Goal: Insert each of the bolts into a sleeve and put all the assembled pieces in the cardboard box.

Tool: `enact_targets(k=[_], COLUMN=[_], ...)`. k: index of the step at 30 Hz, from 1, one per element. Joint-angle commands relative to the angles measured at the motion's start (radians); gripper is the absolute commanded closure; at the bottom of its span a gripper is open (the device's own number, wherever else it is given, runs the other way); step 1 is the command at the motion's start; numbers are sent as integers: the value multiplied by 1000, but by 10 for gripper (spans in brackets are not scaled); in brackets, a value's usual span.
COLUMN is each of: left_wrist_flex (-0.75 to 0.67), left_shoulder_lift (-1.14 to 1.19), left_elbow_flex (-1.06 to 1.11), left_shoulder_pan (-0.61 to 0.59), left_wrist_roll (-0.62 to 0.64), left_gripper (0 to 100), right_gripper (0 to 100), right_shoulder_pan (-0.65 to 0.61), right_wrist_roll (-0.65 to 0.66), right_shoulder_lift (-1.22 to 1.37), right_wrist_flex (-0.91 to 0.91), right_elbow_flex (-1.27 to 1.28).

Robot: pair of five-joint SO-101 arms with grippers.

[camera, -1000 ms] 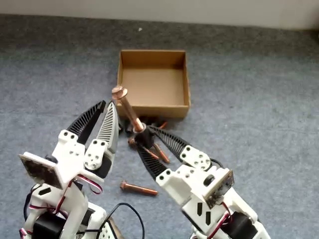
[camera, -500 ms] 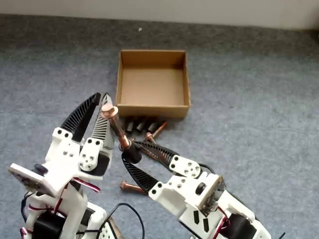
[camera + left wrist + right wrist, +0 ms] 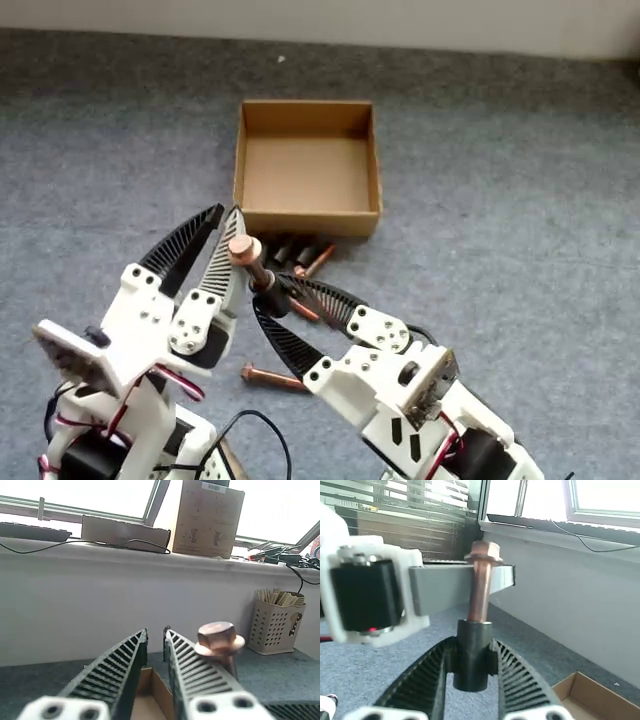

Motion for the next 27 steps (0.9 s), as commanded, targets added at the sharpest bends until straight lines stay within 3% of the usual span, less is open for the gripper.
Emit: enact_targets(k=[1, 7, 14, 19, 27], left_wrist_flex=[-3, -2, 2, 2, 68], left_shoulder_lift=[-5, -5, -2, -2, -4], left_elbow_flex=[18, 21, 44, 97, 170], left_shoulder_pan=[10, -1, -127, -133, -133], left_wrist_roll=[3, 3, 3, 3, -144], left_gripper=[923, 923, 923, 921, 923], right_gripper=[993, 993, 993, 993, 993], right_shoulder_pan=[13, 16, 19, 99, 206], right_wrist_roll=[2, 5, 5, 0, -2], right_shoulder_lift=[-10, -10, -10, -10, -8], right_wrist_flex=[-2, -2, -2, -5, 1], right_elbow_flex=[-24, -24, -24, -22, -12])
